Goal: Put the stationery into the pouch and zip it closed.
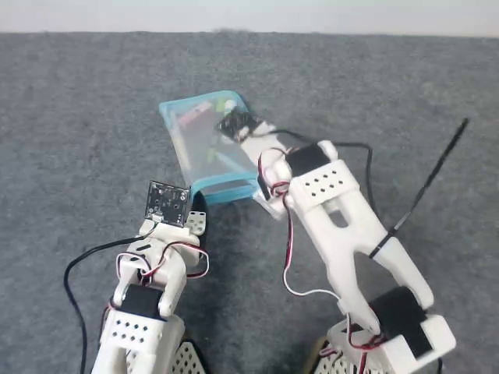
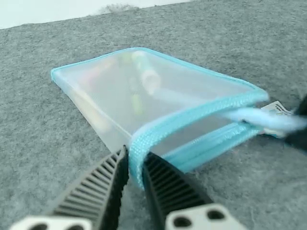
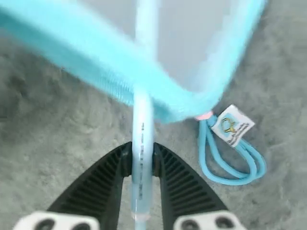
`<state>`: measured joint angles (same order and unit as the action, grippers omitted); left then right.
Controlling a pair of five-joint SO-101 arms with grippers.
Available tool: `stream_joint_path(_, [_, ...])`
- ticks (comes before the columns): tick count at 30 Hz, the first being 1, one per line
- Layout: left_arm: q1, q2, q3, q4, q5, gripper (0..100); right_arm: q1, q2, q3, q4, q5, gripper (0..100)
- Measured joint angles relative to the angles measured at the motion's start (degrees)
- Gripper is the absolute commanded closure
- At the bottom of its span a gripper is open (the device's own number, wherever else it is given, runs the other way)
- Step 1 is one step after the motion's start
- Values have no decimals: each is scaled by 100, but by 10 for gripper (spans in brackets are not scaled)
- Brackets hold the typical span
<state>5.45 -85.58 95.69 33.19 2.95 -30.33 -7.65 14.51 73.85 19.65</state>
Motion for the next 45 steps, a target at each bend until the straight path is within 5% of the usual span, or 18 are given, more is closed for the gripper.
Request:
stream_joint_path(15, [-9,0,0,0,26,988,-255,3305,-3851,1398,-2374,991])
stream_joint_path(24, [-79,0,-18,-9,-105,988,-448,3508,-4765,1213,-2382,986])
stream_joint_path(30, [-79,0,-18,-9,-105,988,-659,3446,-4765,1363,-2084,864])
stream_joint_path(45, [-316,0,-9,-9,-123,988,-1002,1767,-4545,1451,-1398,898])
